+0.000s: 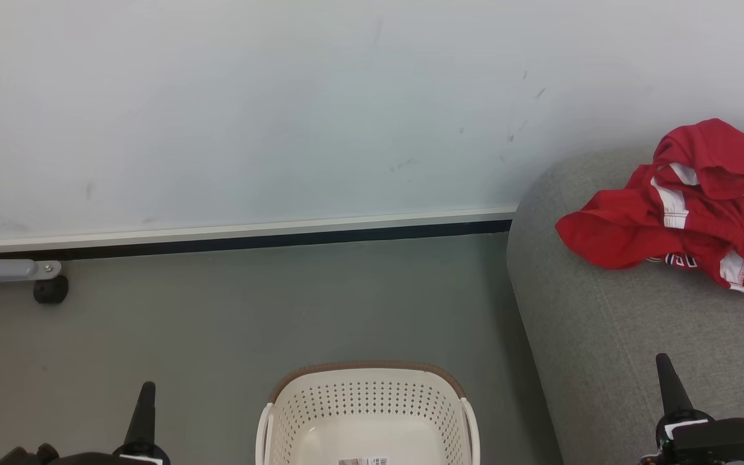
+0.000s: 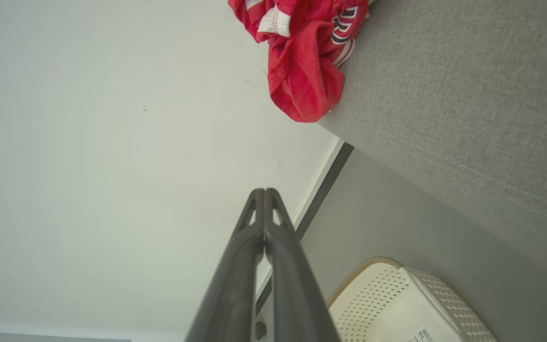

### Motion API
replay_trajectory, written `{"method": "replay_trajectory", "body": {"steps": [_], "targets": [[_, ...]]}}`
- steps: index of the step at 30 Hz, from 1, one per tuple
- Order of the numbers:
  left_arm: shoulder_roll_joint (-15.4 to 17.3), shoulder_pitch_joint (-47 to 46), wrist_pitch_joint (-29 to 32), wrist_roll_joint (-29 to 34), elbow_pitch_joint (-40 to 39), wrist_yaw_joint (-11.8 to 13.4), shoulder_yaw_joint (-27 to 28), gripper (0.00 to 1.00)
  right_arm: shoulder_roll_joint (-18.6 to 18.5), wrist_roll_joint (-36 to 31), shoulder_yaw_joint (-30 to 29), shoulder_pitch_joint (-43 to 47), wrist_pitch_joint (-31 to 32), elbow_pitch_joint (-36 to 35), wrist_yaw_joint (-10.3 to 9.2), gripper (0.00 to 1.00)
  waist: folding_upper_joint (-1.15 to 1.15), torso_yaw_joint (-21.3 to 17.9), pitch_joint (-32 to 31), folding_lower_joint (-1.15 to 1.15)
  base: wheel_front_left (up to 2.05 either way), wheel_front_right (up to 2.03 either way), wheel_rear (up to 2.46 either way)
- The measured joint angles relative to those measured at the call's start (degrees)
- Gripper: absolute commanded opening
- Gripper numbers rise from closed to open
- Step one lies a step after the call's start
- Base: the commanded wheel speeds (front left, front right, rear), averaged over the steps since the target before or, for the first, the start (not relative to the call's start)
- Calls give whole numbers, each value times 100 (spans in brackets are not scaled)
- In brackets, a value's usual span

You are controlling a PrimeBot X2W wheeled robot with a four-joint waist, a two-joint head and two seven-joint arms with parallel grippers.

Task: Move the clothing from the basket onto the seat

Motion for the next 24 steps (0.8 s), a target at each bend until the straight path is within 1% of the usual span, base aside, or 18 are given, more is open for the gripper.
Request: {"method": "replay_trajectory", "body": {"steps": [24], "targets": [[-146,-413,461,-1641,216,-352,290,0,188,1722,-564,-147,478,211,350,0,0,40,24,0,0,0,0]]}}
